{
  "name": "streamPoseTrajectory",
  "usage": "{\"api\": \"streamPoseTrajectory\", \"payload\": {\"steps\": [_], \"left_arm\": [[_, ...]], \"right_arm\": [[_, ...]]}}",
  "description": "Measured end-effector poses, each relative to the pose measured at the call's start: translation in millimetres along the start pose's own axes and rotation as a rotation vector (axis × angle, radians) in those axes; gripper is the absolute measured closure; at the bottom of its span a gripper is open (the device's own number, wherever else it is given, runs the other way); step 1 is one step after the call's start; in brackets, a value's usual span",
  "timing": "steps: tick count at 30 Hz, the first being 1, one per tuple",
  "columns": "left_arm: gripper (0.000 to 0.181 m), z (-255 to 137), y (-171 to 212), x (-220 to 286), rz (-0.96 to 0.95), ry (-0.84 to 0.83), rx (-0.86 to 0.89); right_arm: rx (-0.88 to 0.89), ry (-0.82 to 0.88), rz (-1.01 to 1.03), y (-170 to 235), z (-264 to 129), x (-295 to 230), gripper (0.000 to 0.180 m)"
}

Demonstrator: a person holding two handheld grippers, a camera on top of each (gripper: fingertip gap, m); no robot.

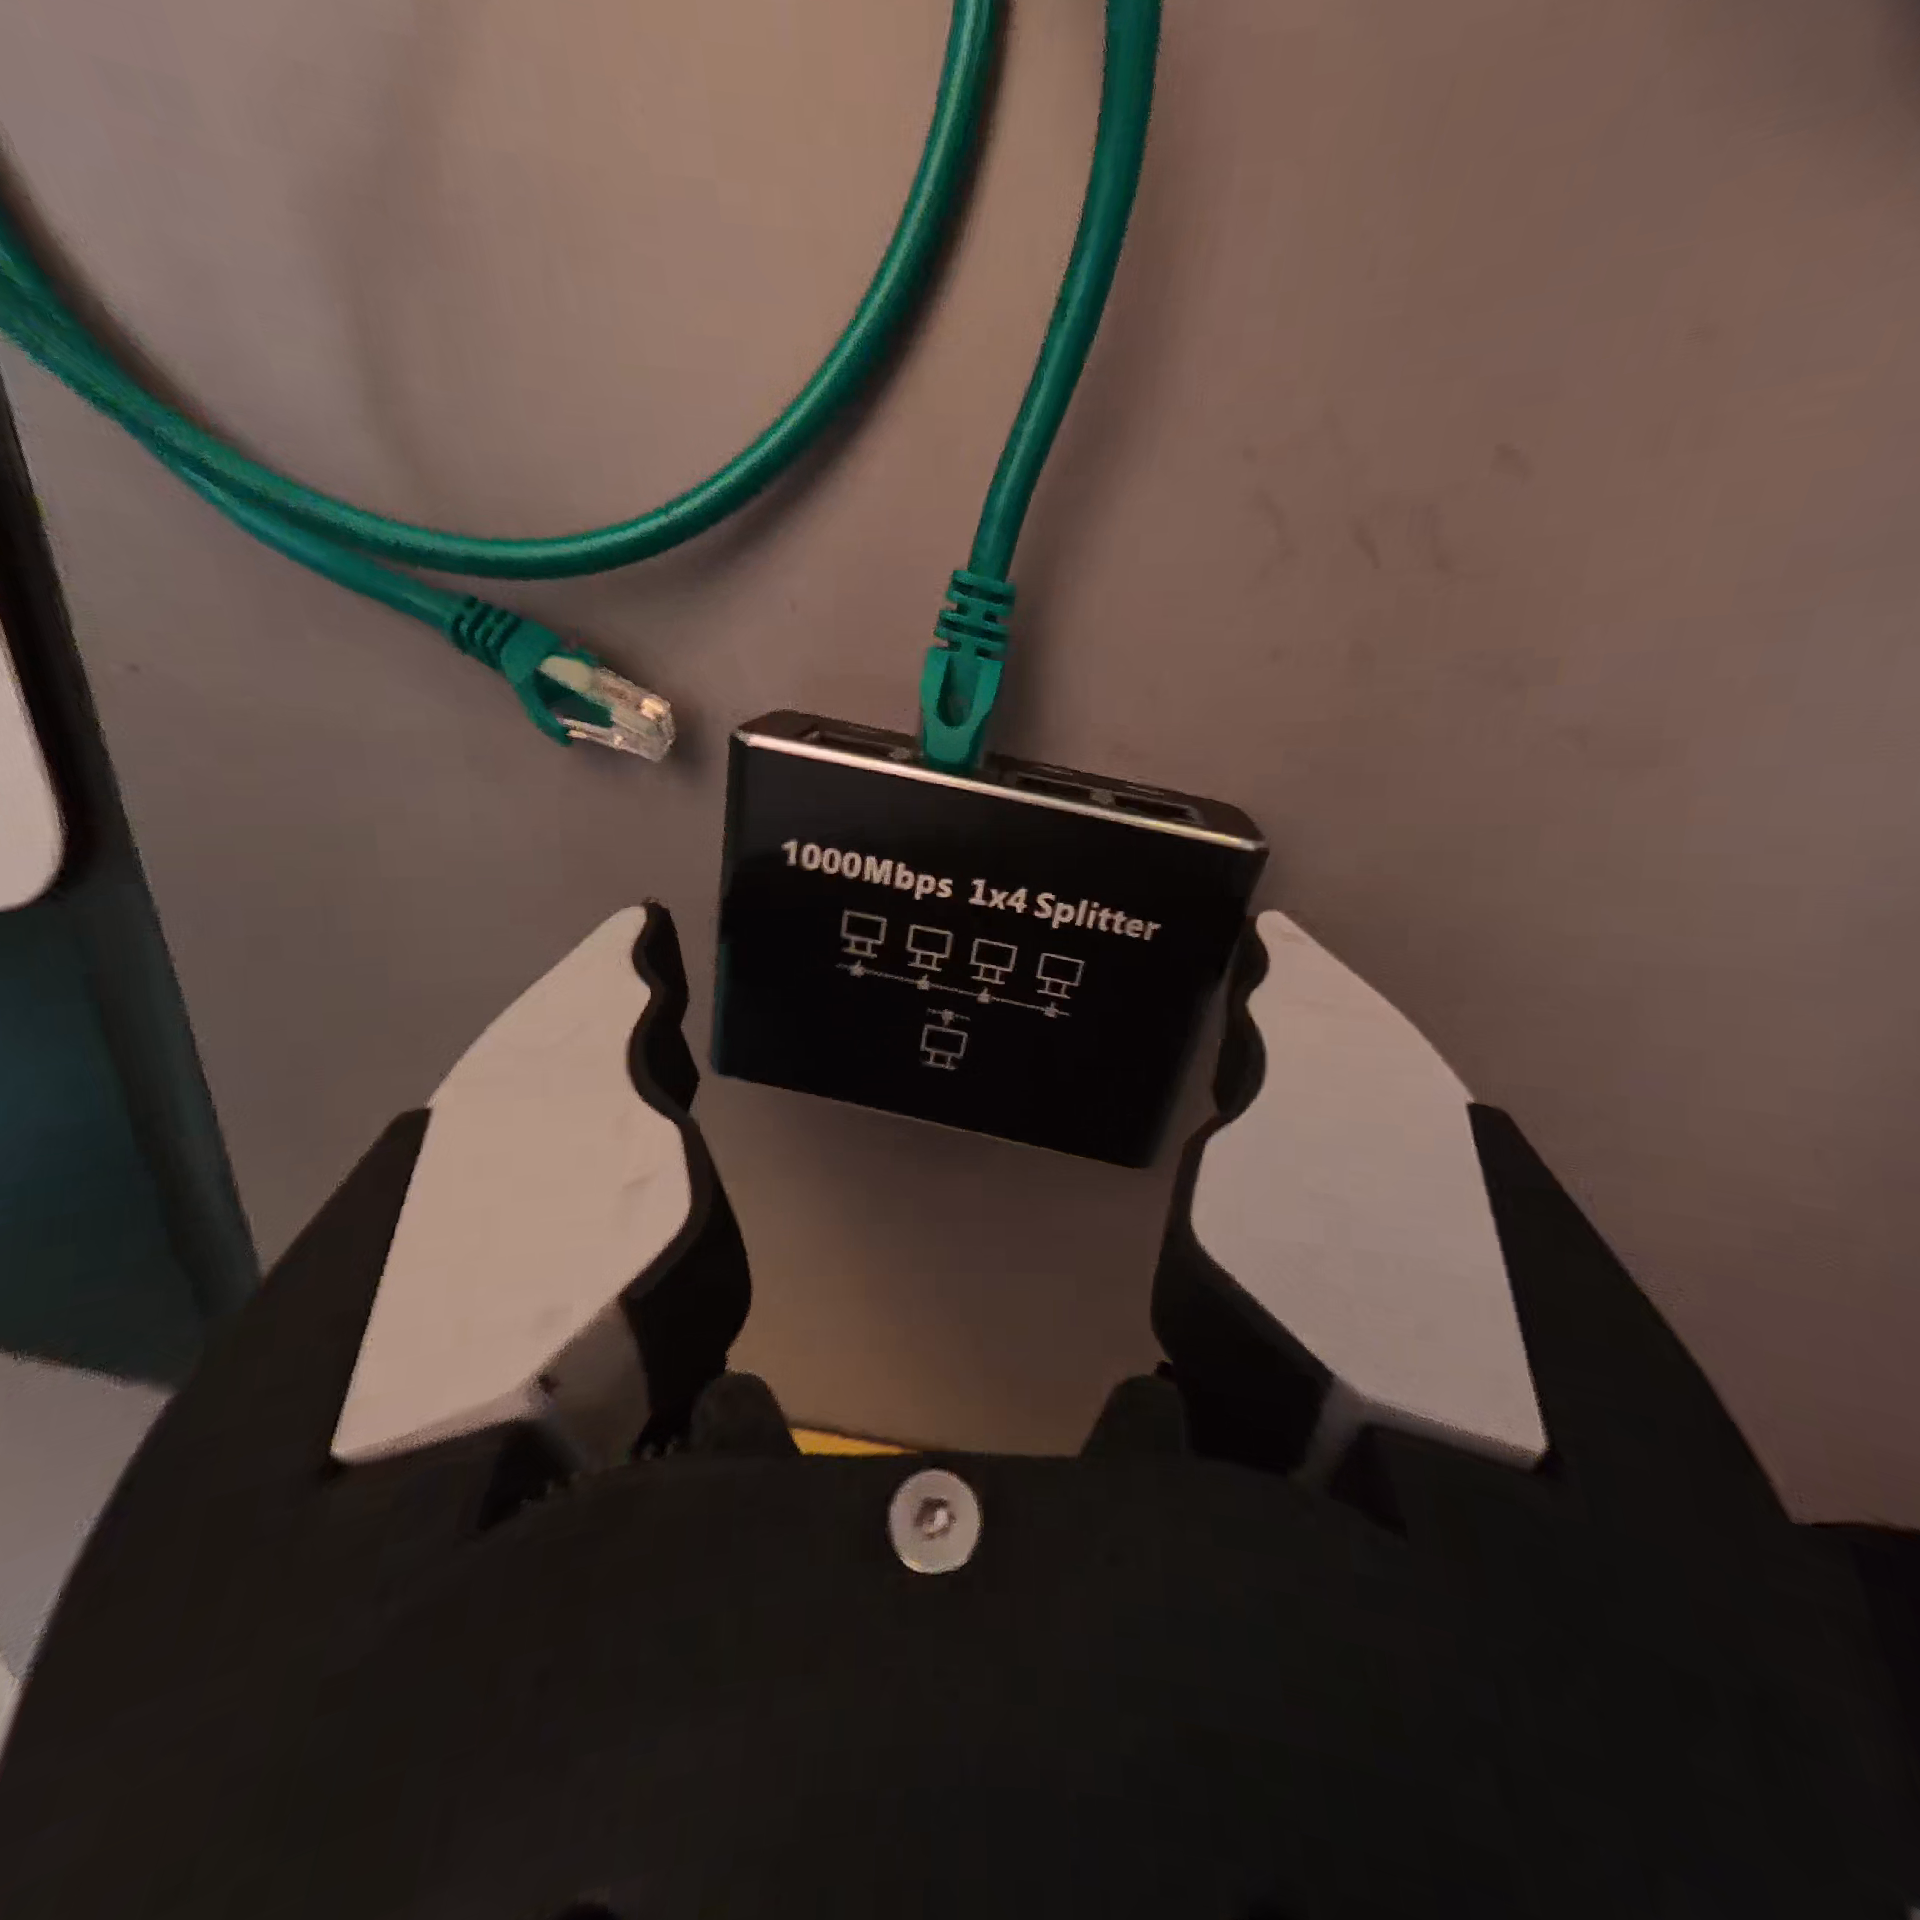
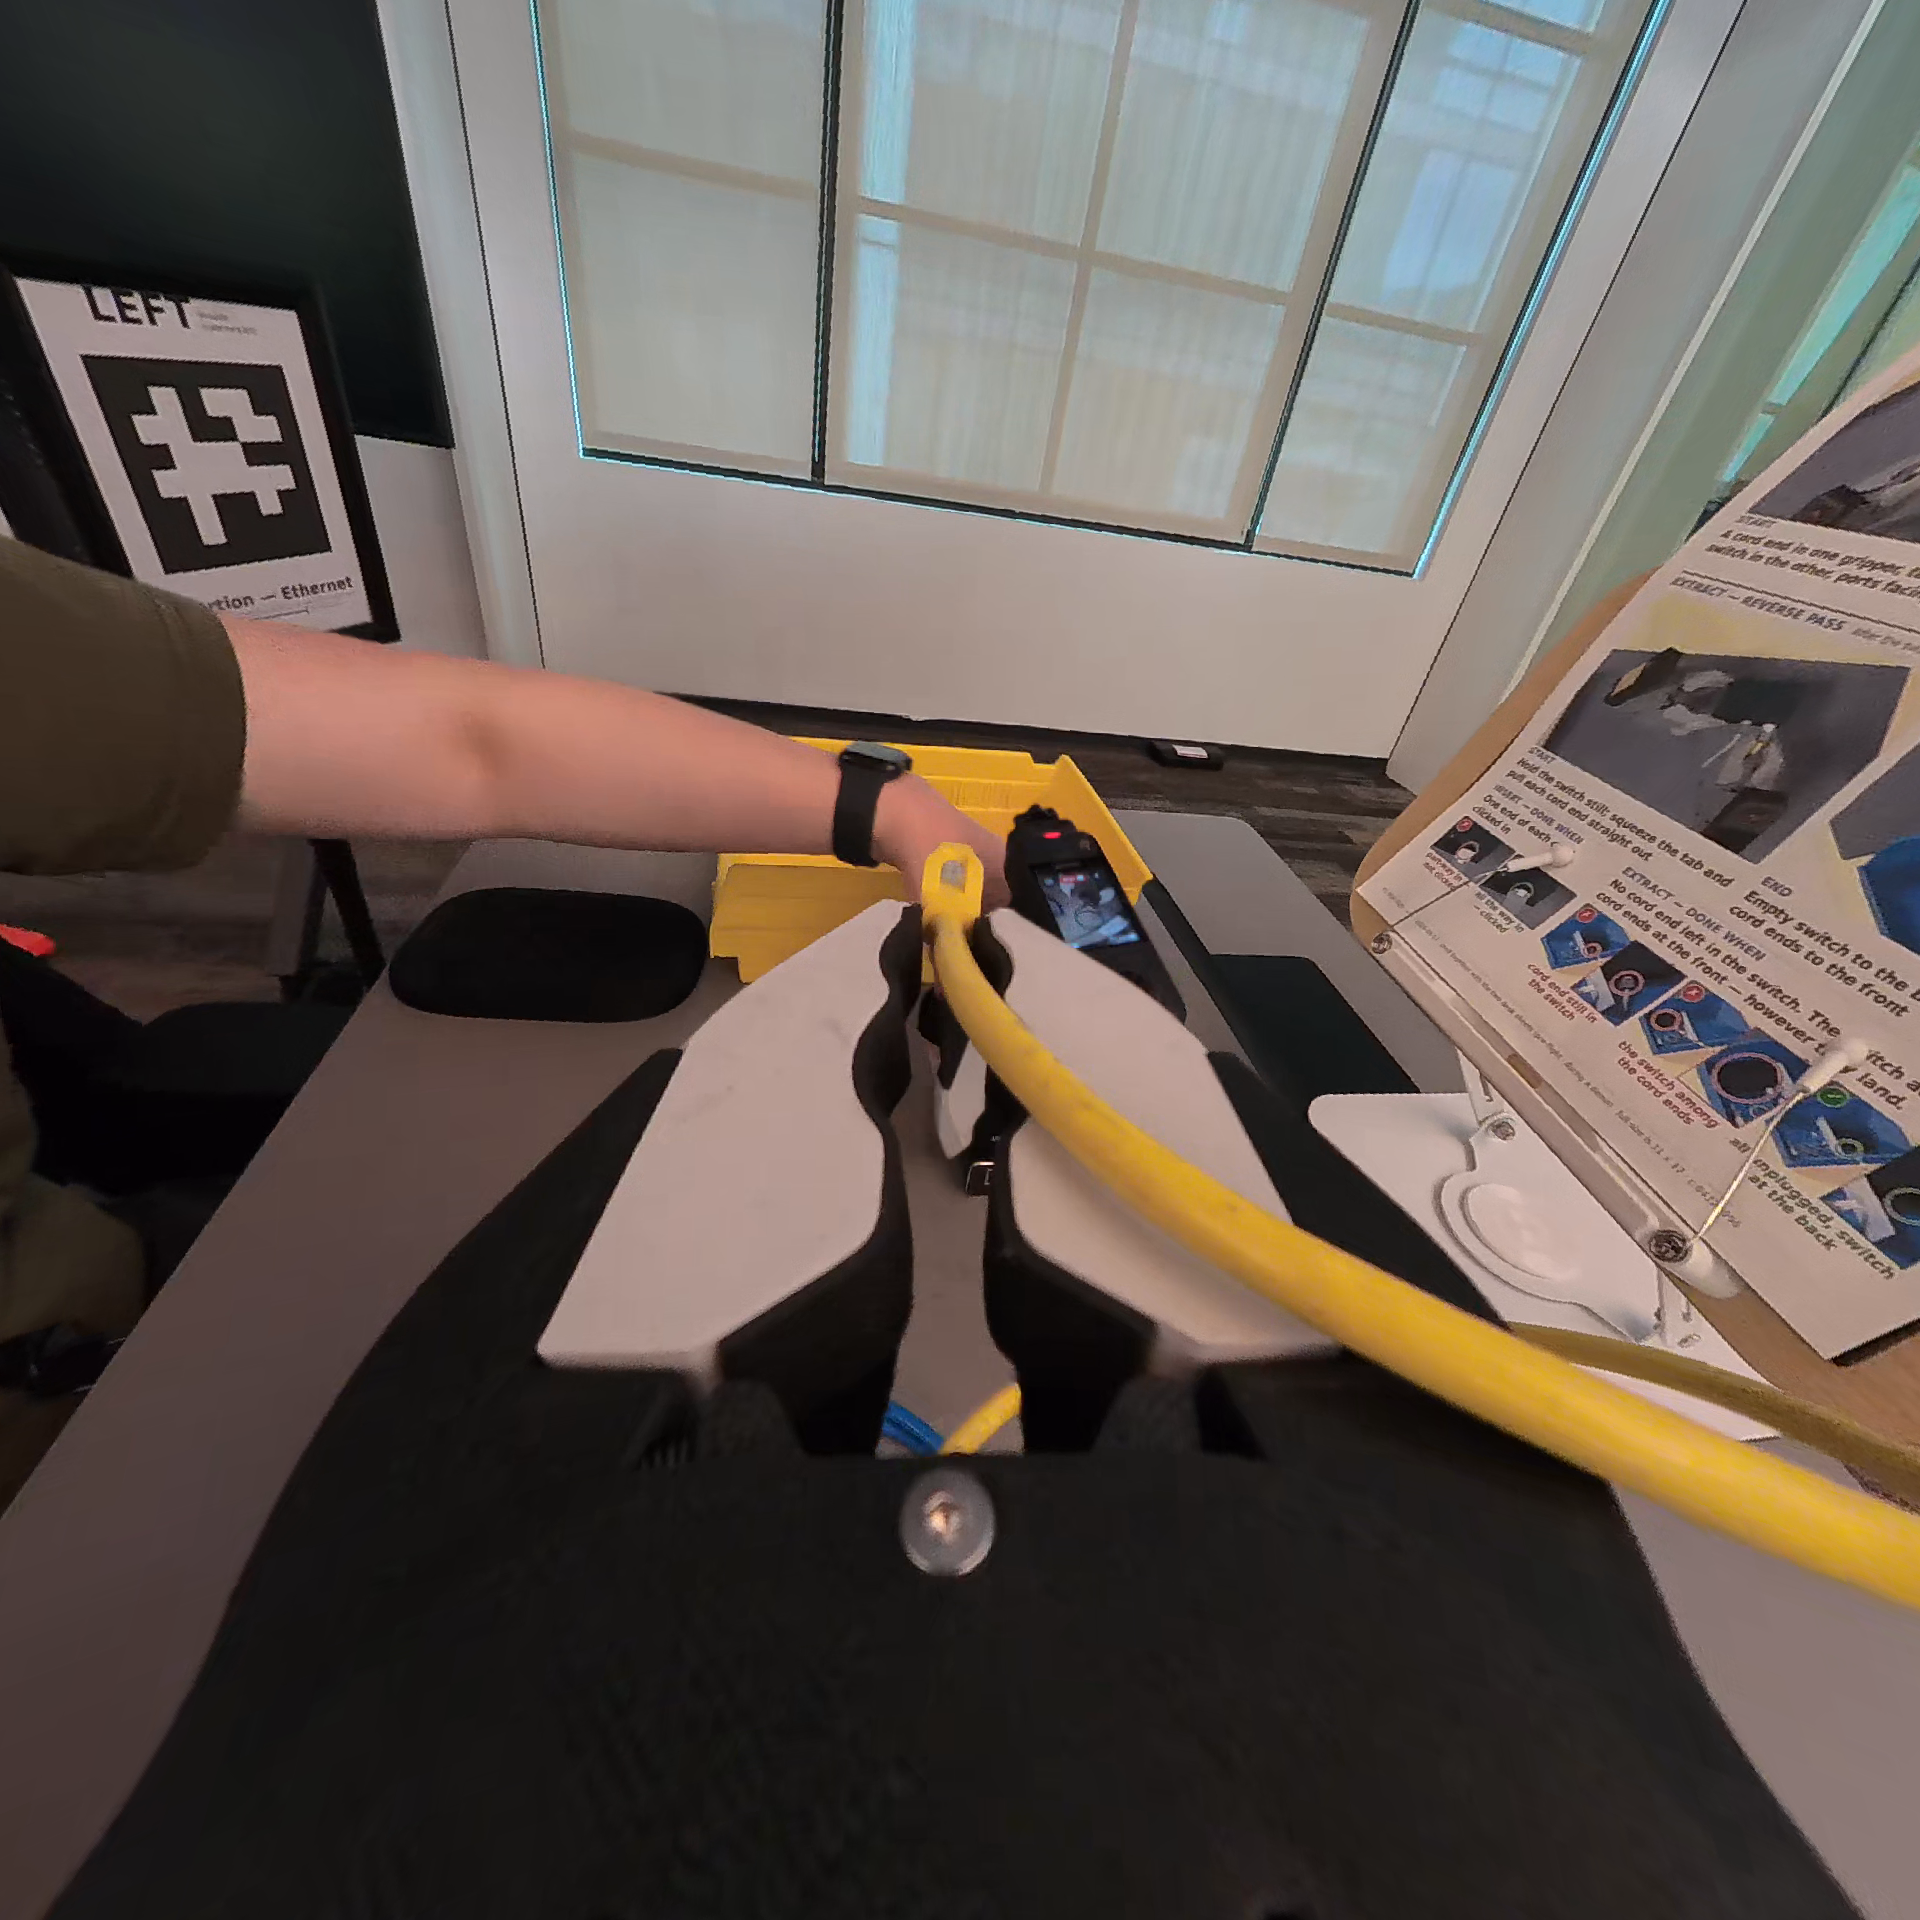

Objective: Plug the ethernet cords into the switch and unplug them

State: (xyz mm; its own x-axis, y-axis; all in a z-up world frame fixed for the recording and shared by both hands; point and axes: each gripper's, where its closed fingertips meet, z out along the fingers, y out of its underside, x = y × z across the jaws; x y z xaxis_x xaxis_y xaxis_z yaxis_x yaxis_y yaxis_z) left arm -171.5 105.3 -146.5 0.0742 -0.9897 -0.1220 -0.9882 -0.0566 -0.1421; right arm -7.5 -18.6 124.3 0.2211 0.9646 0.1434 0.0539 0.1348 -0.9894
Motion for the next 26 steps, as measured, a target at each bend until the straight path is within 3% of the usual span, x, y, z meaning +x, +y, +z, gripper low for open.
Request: {"api": "streamPoseTrajectory", "payload": {"steps": [6,8,16,26], "left_arm": [[0.082,7.5,-1.2,2.9,0.052,0.049,0.031],[0.068,14.8,5.1,6.3,0.065,0.062,-0.028],[0.078,12.9,9.6,9.2,-0.052,0.062,-0.164],[0.078,-34.3,-13.7,8.5,-0.098,-0.181,0.105]], "right_arm": [[0.022,0.004,-0.013,-9.1,-8.3,-2.8,0.171],[0.020,0.002,-0.009,-9.0,-8.9,-2.9,0.171],[-0.010,-0.018,0.015,-0.1,-5.5,-2.3,0.171],[-0.065,-0.029,0.058,19.6,2.7,4.3,0.171]]}}
